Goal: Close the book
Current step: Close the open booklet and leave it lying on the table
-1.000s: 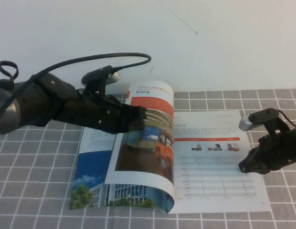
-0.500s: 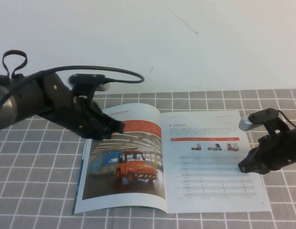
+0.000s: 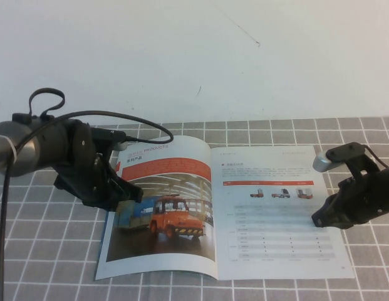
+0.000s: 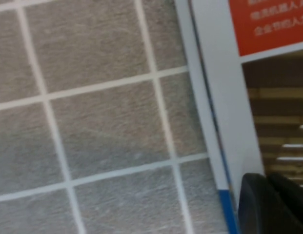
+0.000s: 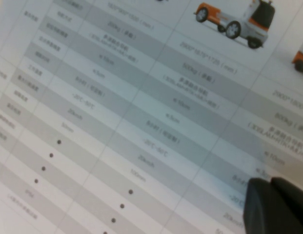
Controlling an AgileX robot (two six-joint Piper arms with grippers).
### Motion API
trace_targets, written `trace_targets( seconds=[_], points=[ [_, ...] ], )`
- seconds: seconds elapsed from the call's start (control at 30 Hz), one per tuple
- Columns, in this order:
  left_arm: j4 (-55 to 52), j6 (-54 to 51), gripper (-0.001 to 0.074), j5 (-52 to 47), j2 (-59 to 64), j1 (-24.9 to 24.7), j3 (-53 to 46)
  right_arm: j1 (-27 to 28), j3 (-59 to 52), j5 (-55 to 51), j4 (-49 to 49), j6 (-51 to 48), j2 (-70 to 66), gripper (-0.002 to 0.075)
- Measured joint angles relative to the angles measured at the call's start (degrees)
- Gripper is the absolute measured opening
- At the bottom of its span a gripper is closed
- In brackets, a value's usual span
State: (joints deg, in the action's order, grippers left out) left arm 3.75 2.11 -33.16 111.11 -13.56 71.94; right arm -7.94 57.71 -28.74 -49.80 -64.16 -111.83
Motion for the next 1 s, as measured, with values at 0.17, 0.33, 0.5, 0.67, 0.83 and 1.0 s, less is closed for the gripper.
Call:
trace_targets(
  seconds=[0.17,0.33,0.5,0.67,0.83,1.0],
  points=[
    [-7.3,6.1,-0.0002,-1.2,-0.6,0.0,0.1,0.0,0.0,-0.1,0.0,0.2,0.0,-0.0001],
    [-11.5,9.6,-0.0002,-2.0,-0.4,0.0,0.1,0.0,0.0,-0.3,-0.1,0.4,0.0,-0.0001],
    [-10.5,10.1,-0.0003,-0.8,1.7,0.0,0.1,0.0,0.0,-0.5,-0.1,0.4,0.0,-0.0001],
    [-8.4,10.1,-0.0003,-0.2,2.0,-0.1,0.5,0.0,0.0,-0.9,-0.1,0.5,0.0,-0.0001],
    [-1.9,6.2,-0.0003,0.1,2.0,-0.1,0.6,0.0,0.0,-1.0,-0.1,0.5,0.0,-0.0001],
    [14.1,-4.7,-0.0003,0.5,2.3,-0.1,0.6,0.0,0.0,-1.0,-0.1,0.5,0.0,-0.0001]
  ],
)
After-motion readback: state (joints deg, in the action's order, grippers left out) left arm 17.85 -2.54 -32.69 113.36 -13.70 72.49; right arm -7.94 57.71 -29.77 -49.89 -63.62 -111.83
